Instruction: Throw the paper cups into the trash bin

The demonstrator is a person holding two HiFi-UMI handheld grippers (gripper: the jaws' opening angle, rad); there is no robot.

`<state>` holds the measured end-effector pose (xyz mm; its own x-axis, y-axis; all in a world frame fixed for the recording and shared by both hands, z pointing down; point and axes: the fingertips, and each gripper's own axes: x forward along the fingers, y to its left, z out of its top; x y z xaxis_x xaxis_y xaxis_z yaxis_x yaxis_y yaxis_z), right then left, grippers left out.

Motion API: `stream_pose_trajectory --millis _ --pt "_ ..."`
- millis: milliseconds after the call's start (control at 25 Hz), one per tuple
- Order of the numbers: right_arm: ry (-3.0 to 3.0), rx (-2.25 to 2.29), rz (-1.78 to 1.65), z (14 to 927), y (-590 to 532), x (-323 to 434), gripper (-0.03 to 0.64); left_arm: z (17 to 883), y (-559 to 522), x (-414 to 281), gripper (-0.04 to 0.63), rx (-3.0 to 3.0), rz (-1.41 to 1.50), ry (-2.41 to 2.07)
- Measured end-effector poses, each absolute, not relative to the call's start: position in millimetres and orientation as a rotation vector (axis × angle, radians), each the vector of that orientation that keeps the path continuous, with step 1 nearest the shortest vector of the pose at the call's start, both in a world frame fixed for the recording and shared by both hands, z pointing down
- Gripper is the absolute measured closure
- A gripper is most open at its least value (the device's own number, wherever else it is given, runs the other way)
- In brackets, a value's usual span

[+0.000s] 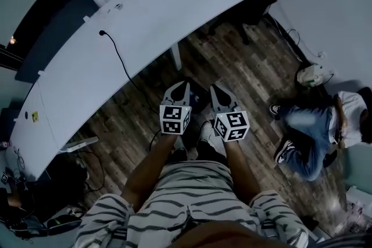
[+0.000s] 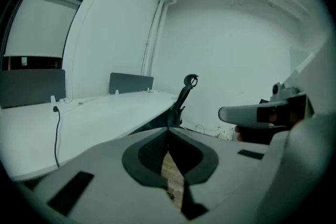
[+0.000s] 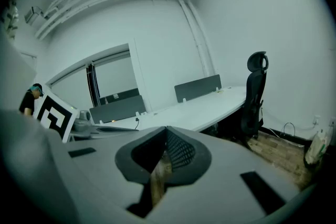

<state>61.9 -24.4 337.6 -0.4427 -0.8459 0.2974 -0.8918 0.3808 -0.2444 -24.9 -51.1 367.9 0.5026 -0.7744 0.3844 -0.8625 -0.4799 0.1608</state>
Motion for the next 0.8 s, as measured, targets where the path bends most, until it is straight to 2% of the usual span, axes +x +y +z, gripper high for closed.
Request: stream_pose_trajectory --millis 800 --pt "-2.634 1.605 0.35 264.3 -24.8 34.4 0.608 274.8 -32.0 -48.5 0.572 2.578 0.192 -1.405"
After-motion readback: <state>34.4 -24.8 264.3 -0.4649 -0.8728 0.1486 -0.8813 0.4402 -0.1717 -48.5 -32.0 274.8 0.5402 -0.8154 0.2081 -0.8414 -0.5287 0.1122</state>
